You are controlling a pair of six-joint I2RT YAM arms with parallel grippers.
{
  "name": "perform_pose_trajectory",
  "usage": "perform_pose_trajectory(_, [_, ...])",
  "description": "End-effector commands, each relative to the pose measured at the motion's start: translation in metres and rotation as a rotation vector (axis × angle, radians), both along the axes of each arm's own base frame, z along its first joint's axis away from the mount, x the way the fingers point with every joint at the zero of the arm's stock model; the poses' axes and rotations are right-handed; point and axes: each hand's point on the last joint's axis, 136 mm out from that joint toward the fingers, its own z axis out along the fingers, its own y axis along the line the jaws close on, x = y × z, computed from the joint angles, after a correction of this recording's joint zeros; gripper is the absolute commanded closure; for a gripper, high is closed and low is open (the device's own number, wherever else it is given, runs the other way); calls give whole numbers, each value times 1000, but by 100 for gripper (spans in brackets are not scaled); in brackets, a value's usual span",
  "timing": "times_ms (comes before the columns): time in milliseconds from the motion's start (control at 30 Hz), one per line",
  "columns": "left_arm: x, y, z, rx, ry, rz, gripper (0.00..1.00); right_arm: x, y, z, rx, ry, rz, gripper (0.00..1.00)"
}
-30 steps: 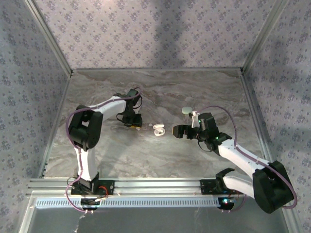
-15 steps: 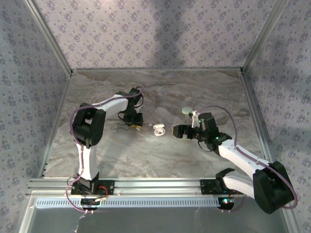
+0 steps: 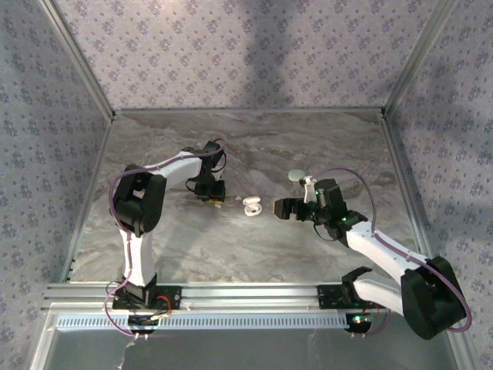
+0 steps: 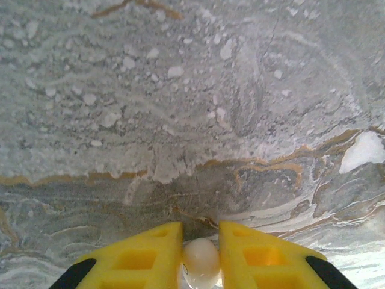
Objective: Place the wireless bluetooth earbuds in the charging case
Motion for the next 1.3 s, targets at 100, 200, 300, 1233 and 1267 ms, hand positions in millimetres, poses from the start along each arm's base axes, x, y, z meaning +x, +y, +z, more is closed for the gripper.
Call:
perform_pose_trajectory(100, [-14,-8,28,-10,-57,18,76,5,2,14,-2,-43,6,0])
perform_pose_trajectory(200, [-22,-13,33,-5,-70,17,76,5,2,13,-4,-42,3,0])
perform_pose_trajectory(300, [-28,-21,39,1,-89,13,76,5,0,12,-10,-40,-7,0])
perform_pose_trajectory(1233, [-25,-95,73,77,-378,50,77,11,-25,5,-37,-10,-118,0])
perform_pose_trajectory(1267, [-24,-96,71,80,-379,51,77,11,-26,6,-36,-12,-120,0])
